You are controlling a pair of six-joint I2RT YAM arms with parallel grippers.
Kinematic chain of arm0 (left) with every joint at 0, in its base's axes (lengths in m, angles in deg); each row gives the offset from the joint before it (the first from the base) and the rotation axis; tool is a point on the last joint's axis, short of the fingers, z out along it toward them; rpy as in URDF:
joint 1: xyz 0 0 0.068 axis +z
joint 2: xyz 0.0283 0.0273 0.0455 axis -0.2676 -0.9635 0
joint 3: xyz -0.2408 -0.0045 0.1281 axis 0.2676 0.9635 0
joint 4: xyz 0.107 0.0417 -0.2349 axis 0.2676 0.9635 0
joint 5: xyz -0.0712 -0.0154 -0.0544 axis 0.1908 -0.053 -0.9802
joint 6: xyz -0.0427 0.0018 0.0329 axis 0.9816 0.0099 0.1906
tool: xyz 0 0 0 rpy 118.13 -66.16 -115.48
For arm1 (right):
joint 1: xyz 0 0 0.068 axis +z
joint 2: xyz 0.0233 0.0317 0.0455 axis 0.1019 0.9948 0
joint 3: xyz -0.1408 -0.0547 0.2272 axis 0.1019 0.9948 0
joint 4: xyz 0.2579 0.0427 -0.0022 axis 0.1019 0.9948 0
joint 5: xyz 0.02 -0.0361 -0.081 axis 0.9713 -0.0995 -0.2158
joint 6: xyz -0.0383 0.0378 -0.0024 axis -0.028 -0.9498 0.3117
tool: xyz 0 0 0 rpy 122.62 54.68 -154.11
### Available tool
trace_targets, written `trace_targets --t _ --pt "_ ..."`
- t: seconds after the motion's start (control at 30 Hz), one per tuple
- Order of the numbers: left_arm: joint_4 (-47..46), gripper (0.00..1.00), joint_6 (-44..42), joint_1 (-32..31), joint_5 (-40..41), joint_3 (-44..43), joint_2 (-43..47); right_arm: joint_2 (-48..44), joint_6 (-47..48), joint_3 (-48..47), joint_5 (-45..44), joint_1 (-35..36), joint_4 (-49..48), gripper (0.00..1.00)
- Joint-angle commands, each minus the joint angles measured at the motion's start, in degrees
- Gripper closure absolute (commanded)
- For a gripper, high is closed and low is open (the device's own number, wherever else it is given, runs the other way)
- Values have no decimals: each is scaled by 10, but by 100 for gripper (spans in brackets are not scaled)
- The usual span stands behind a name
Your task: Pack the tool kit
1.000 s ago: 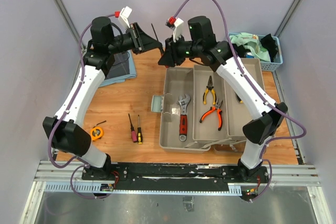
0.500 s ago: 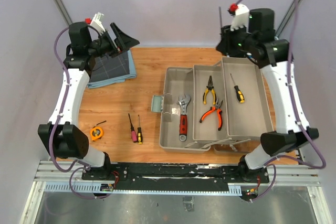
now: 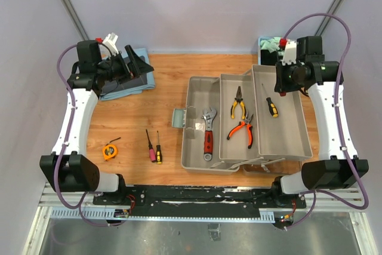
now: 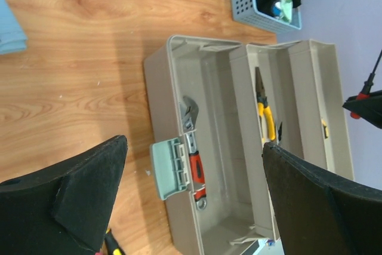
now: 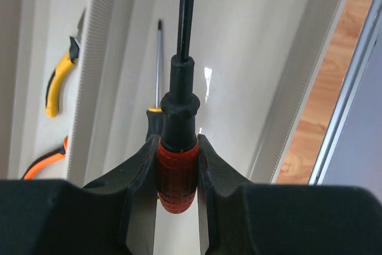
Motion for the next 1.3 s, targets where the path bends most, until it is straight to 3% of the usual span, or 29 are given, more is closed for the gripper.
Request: trace_targets --t 0.0,0.37,0.53,0.77,1.0,1.1,1.27 --pt "59 1 -47 3 28 -17 21 0 5 20 -26 -17 37 99" --pt "102 1 -81 3 44 -4 53 45 -12 9 -29 -20 120 99" --pt "120 1 -91 3 50 -3 57 58 -17 22 -32 -20 141 91" --pt "134 1 -97 3 53 4 68 59 -24 25 -35 -20 147 75" --pt "142 1 -101 3 55 11 76 60 -27 25 -39 -20 149 50" --pt "148 1 -103 3 64 16 77 57 -29 15 -42 -20 149 45" --pt "162 1 -94 2 129 90 95 41 -39 -45 -39 -20 150 29"
